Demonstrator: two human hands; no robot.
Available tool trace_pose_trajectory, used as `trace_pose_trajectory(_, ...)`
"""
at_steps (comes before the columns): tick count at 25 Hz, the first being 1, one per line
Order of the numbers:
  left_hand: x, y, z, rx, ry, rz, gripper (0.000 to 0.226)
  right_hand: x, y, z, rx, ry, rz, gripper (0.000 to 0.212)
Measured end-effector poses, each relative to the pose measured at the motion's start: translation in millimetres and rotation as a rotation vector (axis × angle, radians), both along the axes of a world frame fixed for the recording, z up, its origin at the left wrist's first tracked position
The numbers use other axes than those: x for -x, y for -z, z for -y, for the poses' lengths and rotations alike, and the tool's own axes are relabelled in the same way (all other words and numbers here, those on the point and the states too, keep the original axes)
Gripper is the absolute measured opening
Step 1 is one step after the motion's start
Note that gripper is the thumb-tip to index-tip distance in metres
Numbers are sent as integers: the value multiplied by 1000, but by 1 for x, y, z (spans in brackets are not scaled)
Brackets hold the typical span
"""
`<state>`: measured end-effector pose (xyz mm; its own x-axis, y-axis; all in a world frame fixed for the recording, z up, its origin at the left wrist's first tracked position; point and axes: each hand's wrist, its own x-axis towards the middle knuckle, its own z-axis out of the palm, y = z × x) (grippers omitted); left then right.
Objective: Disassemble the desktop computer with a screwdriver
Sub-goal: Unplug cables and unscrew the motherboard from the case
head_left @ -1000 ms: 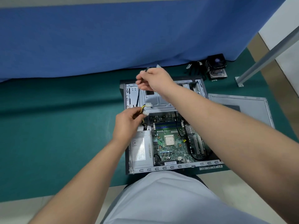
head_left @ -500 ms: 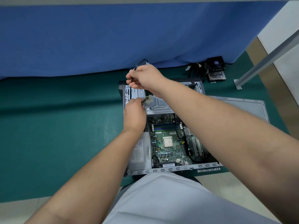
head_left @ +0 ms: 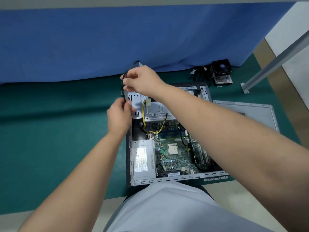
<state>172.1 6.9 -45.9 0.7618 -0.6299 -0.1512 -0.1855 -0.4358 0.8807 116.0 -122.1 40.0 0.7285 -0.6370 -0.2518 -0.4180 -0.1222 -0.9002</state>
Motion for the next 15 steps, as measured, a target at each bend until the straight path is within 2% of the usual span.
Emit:
trace_pose_trajectory(3,-32,0,-3,94,-159,-229,23,23,4,7,82,-20,-40,28)
trace_pose_trajectory(6,-70,-1,-11,111,-277,-310,23,70,18,13,149,22,-98,13)
trace_pose_trajectory(8,-93,-2,-18,112,-354,-343,25,104,31,12,175,54,-198,17)
trace_pose_trajectory(13,-136,10,-30,-78,-455,-425,22,163,67,-10,-95,-91,-586,30)
trace_pose_trajectory(15,-144,17,-34,-192,-460,-484,25,161,79,-21,-241,-45,-560,27)
